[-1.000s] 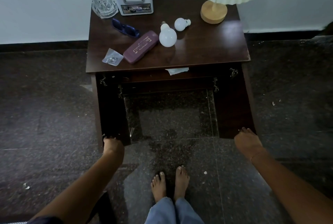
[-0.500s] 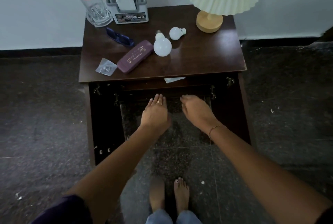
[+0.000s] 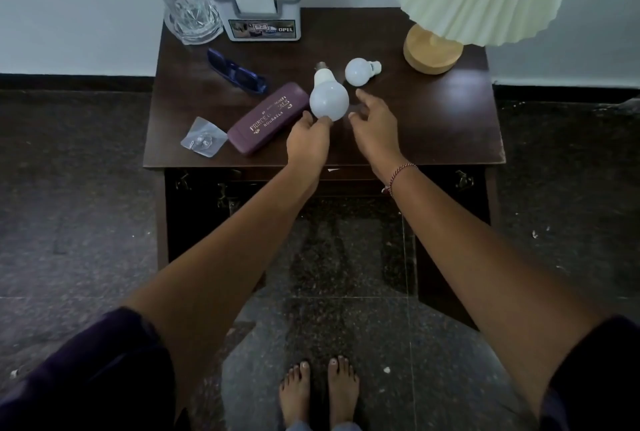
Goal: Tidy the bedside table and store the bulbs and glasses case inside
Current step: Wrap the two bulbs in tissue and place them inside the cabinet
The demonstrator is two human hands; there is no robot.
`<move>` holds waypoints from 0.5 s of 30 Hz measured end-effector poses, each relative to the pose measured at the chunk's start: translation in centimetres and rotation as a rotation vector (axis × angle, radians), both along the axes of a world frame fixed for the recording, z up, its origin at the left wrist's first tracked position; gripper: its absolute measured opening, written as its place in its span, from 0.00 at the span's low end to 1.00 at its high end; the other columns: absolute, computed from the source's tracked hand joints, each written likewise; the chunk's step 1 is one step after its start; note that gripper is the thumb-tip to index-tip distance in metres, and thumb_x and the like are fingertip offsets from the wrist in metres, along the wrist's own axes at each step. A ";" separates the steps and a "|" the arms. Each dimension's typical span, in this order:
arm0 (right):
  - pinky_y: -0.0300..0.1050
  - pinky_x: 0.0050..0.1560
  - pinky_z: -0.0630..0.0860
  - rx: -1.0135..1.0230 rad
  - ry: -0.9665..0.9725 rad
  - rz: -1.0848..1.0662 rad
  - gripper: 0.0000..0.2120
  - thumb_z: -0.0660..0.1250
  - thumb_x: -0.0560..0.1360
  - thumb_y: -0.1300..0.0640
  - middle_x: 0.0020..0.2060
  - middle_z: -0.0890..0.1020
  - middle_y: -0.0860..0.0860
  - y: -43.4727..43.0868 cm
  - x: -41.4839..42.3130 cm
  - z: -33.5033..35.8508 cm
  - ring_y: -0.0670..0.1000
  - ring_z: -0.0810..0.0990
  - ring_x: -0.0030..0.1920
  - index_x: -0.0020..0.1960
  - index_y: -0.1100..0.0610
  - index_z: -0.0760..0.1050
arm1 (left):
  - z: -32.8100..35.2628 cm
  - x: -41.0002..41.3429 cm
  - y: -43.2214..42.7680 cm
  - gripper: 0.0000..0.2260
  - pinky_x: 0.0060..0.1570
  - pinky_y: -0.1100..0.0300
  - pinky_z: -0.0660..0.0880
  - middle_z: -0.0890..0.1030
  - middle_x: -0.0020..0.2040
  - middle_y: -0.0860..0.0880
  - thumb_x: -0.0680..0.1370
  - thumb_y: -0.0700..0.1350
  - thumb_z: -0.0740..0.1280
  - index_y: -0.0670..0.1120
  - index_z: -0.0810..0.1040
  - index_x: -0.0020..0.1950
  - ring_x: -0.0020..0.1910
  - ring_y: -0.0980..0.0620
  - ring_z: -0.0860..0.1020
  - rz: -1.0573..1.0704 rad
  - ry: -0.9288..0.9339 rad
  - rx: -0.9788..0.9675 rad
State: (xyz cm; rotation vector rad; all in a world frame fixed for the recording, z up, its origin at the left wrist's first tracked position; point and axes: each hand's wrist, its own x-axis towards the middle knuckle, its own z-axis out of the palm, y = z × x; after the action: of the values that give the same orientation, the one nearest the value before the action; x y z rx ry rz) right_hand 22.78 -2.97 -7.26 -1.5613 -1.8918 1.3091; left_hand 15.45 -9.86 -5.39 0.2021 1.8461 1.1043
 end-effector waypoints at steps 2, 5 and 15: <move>0.50 0.71 0.66 -0.041 0.019 -0.009 0.23 0.61 0.76 0.65 0.70 0.69 0.54 0.3 -0.5 -0.4 0.52 0.68 0.69 0.71 0.58 0.64 | -0.1 -0.3 0.5 0.17 0.57 0.55 0.70 0.78 0.57 0.47 0.76 0.43 0.61 0.44 0.74 0.64 0.56 0.49 0.75 0.011 -0.013 0.012; 0.48 0.70 0.67 -0.061 0.049 0.003 0.23 0.60 0.77 0.65 0.69 0.71 0.54 0.4 -1.2 -0.7 0.51 0.70 0.68 0.71 0.58 0.65 | -0.5 -0.8 0.9 0.16 0.55 0.54 0.72 0.78 0.54 0.47 0.76 0.42 0.61 0.45 0.75 0.62 0.53 0.49 0.76 0.018 -0.032 0.022; 0.49 0.69 0.69 0.004 0.076 -0.061 0.21 0.63 0.76 0.64 0.66 0.75 0.53 0.1 -0.7 -0.9 0.51 0.72 0.66 0.68 0.58 0.68 | -1.5 -0.8 0.3 0.20 0.56 0.51 0.74 0.81 0.48 0.47 0.74 0.40 0.59 0.49 0.75 0.65 0.46 0.51 0.76 -0.051 0.054 0.123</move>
State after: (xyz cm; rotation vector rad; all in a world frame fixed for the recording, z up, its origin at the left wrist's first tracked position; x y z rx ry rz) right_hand 22.07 -2.88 -8.14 -1.5330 -1.7860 1.3191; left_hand 14.69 -9.58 -6.90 0.3524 1.8116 1.1881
